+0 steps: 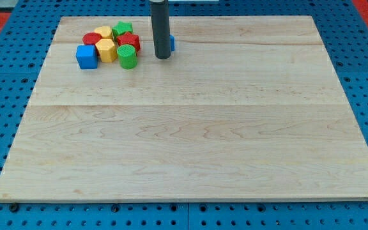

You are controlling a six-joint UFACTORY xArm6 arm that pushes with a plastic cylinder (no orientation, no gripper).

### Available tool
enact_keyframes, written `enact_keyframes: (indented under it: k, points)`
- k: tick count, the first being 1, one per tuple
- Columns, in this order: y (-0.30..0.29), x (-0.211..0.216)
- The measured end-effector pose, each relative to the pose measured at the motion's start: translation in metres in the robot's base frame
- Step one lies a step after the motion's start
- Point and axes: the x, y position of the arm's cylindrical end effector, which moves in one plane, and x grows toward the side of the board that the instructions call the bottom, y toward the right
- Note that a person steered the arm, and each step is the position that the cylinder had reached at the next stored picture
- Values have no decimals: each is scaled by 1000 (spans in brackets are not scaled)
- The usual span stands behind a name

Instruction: Place the arm to the left of the red circle

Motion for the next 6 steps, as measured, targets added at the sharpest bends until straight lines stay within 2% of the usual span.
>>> enact_keyframes:
  k: [1, 2, 3, 4, 5, 6]
  points:
    - [-3, 44]
    - [-45, 78]
    - [-132, 75]
    - [-206, 42]
    - [-256, 19]
    - [-251, 4]
